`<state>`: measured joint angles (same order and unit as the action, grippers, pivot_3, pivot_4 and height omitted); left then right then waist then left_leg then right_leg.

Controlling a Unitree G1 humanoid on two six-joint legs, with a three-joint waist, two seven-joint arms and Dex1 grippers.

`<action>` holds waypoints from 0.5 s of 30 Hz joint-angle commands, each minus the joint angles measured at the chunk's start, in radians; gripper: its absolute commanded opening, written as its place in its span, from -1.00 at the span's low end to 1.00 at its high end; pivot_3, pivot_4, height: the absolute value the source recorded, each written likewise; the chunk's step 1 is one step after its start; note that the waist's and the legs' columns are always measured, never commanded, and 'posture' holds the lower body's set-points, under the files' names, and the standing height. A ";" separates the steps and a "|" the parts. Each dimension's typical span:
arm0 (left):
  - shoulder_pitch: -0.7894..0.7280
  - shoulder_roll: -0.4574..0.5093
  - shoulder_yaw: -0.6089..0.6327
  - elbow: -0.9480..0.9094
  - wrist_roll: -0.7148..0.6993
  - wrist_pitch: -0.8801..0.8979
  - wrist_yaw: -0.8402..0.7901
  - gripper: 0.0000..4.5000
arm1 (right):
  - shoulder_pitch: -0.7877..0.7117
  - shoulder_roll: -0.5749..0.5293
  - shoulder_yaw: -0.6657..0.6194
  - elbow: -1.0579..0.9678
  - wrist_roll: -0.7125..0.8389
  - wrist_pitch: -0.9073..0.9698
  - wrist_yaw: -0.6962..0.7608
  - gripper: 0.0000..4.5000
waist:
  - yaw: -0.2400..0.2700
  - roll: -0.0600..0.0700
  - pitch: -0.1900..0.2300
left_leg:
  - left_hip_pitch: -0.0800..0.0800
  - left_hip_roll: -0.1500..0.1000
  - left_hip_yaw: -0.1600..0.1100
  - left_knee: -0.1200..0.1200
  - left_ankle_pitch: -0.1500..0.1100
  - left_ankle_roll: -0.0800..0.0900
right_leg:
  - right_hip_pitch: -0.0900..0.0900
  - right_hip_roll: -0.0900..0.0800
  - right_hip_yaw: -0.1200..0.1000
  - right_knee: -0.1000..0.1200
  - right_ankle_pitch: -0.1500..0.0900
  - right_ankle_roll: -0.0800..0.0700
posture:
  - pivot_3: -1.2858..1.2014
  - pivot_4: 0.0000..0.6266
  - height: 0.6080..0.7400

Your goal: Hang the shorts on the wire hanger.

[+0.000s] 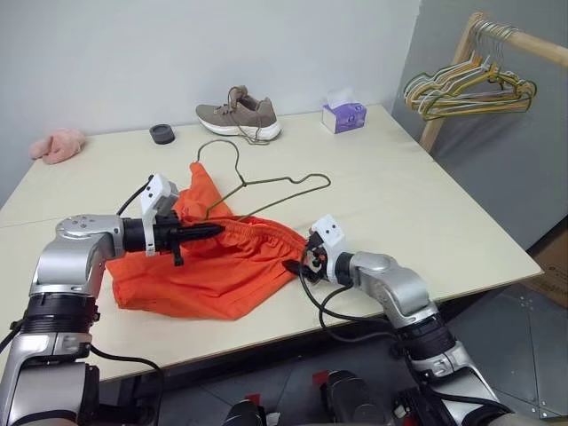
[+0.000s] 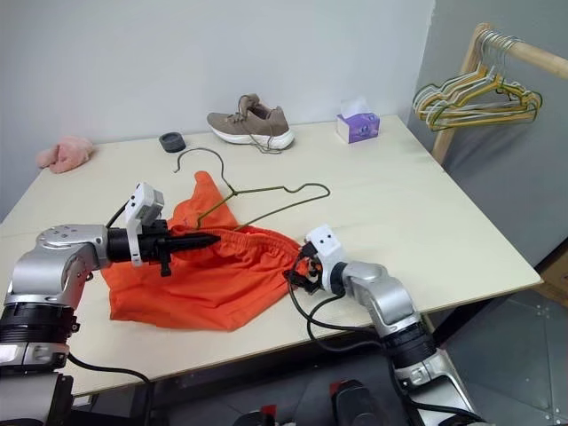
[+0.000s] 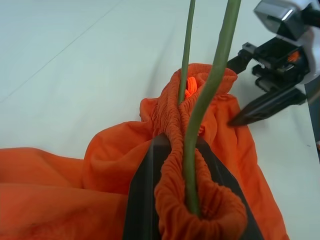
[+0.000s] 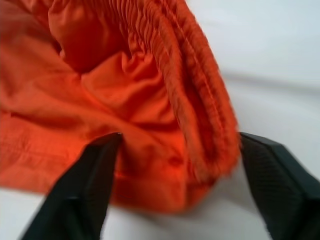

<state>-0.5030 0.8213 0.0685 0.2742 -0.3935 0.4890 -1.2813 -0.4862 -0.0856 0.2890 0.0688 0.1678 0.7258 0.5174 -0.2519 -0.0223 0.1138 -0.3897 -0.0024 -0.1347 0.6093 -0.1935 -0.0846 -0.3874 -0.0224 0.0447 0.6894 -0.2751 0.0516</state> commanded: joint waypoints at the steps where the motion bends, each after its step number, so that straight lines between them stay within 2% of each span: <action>1: 0.008 0.018 0.040 -0.049 -0.027 0.003 0.004 -1.00 | -0.012 0.001 -0.016 -0.016 -0.014 -0.064 -0.020 0.12 | 0.000 0.000 0.000 | 0.000 0.000 0.000 0.000 0.000 0.000 | 0.000 0.000 0.000 0.000 0.000 0.000 | -0.12 -0.92 1.00; 8: 0.049 0.026 0.059 -0.094 -0.055 0.039 0.004 -1.00 | -0.013 -0.050 -0.074 -0.025 -0.018 -0.105 -0.032 -0.99 | 0.002 0.000 -0.001 | 0.000 0.000 0.000 0.000 0.000 0.000 | 0.000 0.000 0.000 0.000 0.000 0.000 | -0.12 -0.91 1.00; 11: 0.083 0.050 0.069 -0.140 -0.089 0.083 -0.019 -1.00 | -0.027 -0.115 -0.131 -0.026 -0.005 -0.101 -0.012 -0.99 | 0.002 0.000 -0.001 | 0.000 0.000 0.000 0.000 0.000 0.000 | 0.000 0.000 0.000 0.000 0.000 0.000 | -0.12 -0.91 1.00; 15: 0.141 0.107 0.072 -0.205 -0.127 0.124 -0.068 -1.00 | -0.042 -0.266 -0.182 -0.034 0.012 -0.101 0.068 -0.99 | 0.002 0.000 0.000 | 0.000 0.000 0.000 0.000 0.000 0.000 | 0.000 0.000 0.000 -0.001 0.000 0.000 | -0.12 -0.91 1.00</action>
<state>-0.3708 0.8699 0.0851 0.1003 -0.5020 0.6019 -1.3216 -0.5193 -0.2850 0.1964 0.0496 0.1884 0.6314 0.5774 -0.2495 -0.0227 0.1133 -0.3901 -0.0025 -0.1344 0.6090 -0.1935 -0.0846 -0.3873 -0.0226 0.0447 0.6886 -0.2751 0.0515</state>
